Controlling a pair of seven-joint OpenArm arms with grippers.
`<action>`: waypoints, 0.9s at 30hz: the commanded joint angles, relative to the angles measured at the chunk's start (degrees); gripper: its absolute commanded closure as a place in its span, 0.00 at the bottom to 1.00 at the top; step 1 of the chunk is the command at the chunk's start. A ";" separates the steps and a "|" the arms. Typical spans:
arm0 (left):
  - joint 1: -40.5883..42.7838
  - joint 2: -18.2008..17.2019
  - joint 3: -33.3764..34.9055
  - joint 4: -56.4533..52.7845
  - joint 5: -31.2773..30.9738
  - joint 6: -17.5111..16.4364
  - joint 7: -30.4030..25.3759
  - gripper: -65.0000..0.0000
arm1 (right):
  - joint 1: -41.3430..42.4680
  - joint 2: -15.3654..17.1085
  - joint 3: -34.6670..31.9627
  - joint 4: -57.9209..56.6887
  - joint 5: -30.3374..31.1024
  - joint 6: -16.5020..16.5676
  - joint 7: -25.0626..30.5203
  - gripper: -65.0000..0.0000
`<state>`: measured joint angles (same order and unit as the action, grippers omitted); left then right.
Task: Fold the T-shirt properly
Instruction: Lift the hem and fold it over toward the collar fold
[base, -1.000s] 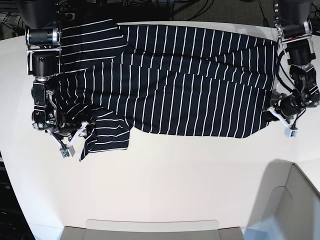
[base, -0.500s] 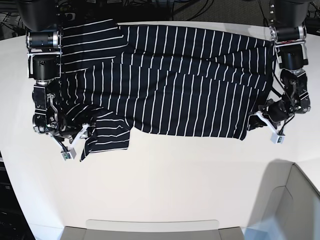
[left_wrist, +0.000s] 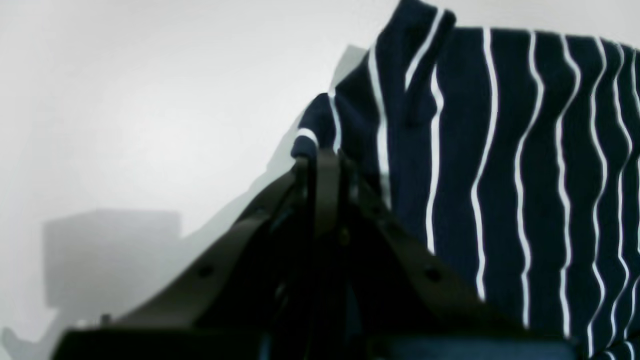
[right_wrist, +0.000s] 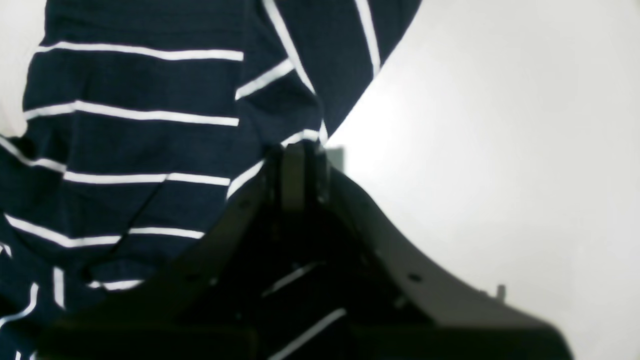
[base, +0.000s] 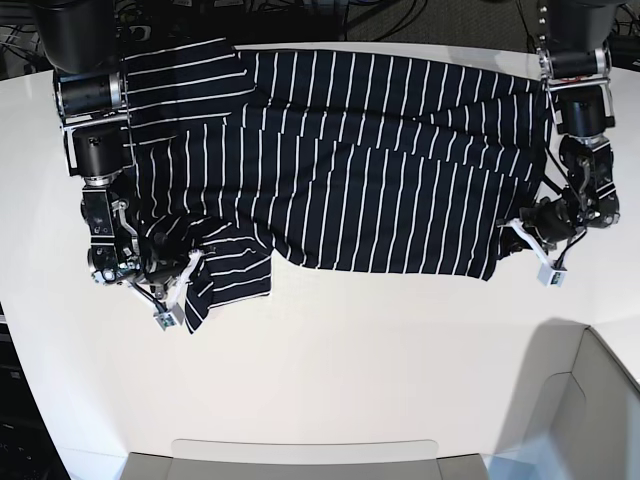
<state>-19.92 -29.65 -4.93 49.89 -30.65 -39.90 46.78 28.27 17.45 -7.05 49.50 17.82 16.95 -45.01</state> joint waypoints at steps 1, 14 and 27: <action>-1.40 -1.08 -0.21 1.94 -0.60 -0.10 -0.50 1.00 | 1.22 0.88 0.15 0.75 -1.34 -0.29 -1.10 1.00; 3.09 -1.16 -1.53 15.65 -0.60 -0.06 0.38 1.00 | -5.63 3.25 14.48 22.99 -0.99 -0.11 -6.72 1.00; 9.77 -1.16 -13.40 29.10 -0.60 -0.10 7.59 1.00 | -12.84 3.87 17.47 37.23 -0.99 -0.20 -6.90 1.00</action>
<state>-8.95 -29.32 -17.63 78.11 -30.98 -40.27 55.61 13.91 20.40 9.91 85.73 16.60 16.73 -52.84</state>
